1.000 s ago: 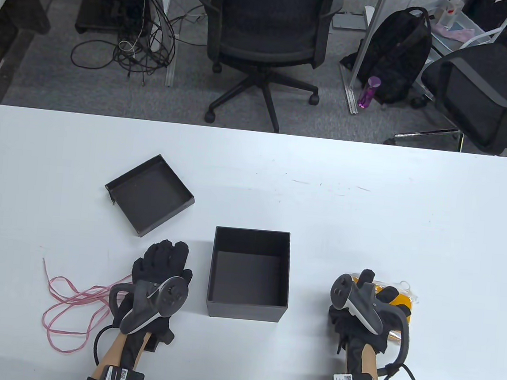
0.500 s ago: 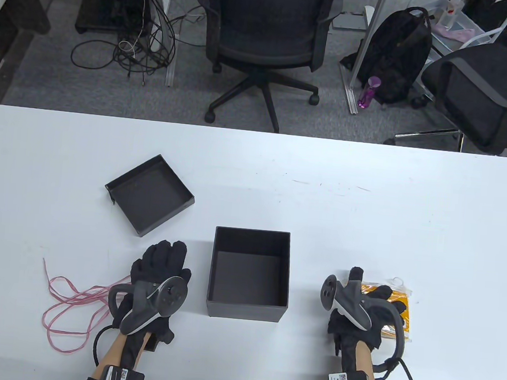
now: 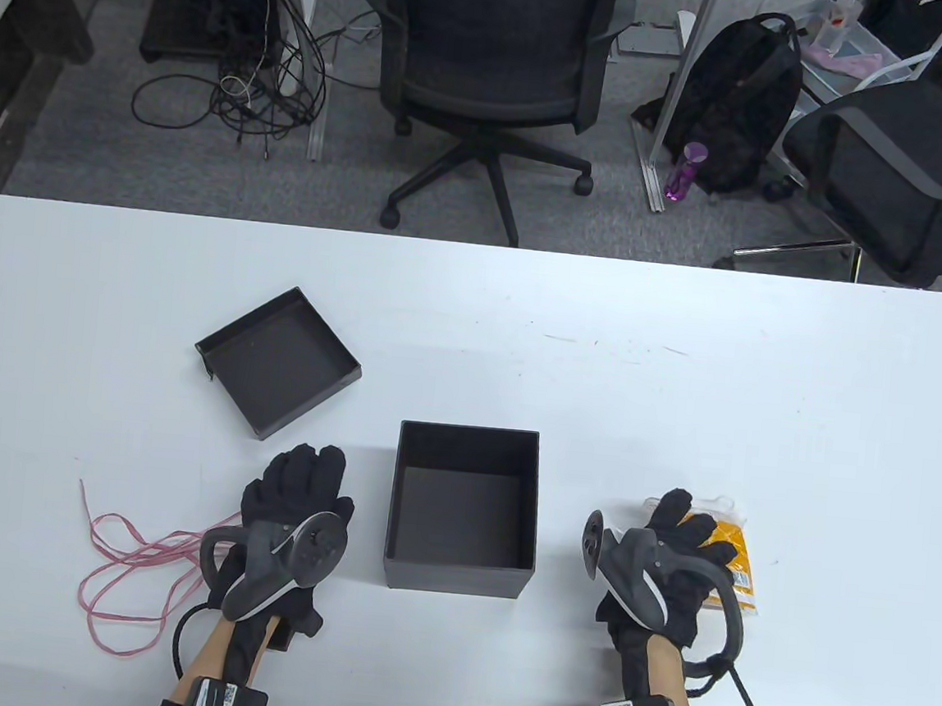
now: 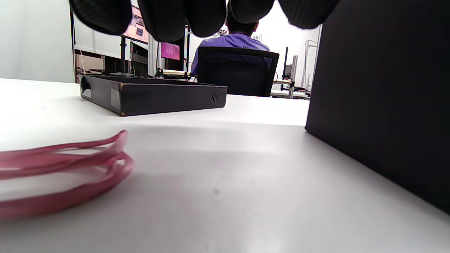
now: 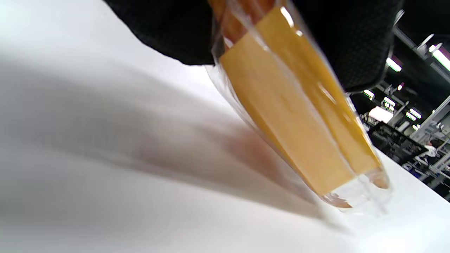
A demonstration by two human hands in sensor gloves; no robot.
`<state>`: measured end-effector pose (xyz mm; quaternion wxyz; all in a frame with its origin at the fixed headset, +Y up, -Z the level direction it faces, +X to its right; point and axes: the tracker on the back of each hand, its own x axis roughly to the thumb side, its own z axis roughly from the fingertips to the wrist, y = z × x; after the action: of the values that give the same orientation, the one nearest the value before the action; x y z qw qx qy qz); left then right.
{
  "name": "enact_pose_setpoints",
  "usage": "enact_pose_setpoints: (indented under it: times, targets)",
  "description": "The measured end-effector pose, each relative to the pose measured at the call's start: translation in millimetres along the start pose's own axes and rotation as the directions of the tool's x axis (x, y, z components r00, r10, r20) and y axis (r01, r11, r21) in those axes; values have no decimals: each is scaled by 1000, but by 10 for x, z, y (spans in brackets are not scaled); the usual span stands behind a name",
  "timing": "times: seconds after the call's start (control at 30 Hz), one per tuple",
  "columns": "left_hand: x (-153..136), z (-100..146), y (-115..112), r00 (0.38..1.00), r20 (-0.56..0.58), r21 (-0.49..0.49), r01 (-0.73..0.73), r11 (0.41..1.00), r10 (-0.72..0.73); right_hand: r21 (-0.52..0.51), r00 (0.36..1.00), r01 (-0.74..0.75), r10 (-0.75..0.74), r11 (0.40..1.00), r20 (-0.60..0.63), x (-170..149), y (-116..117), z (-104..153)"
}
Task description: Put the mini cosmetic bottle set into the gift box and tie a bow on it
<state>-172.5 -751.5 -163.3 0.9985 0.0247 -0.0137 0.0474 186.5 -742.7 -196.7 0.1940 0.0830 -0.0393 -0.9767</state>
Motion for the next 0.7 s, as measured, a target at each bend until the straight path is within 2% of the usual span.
enact_pose_setpoints:
  times: [0.07, 0.13, 0.2, 0.23, 0.27, 0.3, 0.33, 0.37, 0.47, 0.53, 0.6, 0.7]
  targets:
    - [-5, -1, 1, 1000, -2, 2, -3, 1000, 3, -112, 997, 71, -69, 991, 19, -60, -134, 49]
    - [-11, -3, 3, 1000, -4, 4, -7, 1000, 7, -256, 981, 194, -186, 947, 54, -143, -278, 115]
    - [-17, -5, 5, 1000, -6, 7, -10, 1000, 10, -356, 917, 398, -379, 846, 124, -240, -422, 179]
    - [-20, -6, 7, 1000, -6, 9, -11, 1000, 11, -384, 859, 509, -478, 770, 181, -288, -498, 208]
    - [-23, -7, 8, 1000, -6, 11, -12, 1000, 12, -382, 815, 578, -528, 721, 238, -311, -543, 221]
    - [-27, -7, 11, 1000, -6, 15, -12, 1000, 12, -361, 741, 672, -589, 647, 322, -348, -620, 244]
    - [-30, -8, 12, 1000, -7, 17, -13, 1000, 13, -353, 683, 730, -641, 585, 350, -367, -666, 275]
    - [-36, -9, 15, 1000, -9, 19, -15, 1000, 15, -349, 587, 808, -702, 475, 404, -386, -729, 326]
    - [-51, -13, 19, 1000, -14, 22, -16, 1000, 16, -306, 381, 920, -734, 244, 562, -397, -886, 457]
    - [-59, -14, 22, 1000, -16, 25, -16, 1000, 16, -267, 277, 955, -711, 130, 646, -372, -962, 530]
    - [-66, -14, 23, 1000, -19, 26, -19, 999, 20, -187, 184, 980, -690, 71, 700, -332, -1027, 582]
    - [-72, -14, 23, 1000, -20, 26, -20, 999, 21, -28, 56, 998, -676, 52, 735, -227, -1067, 620]
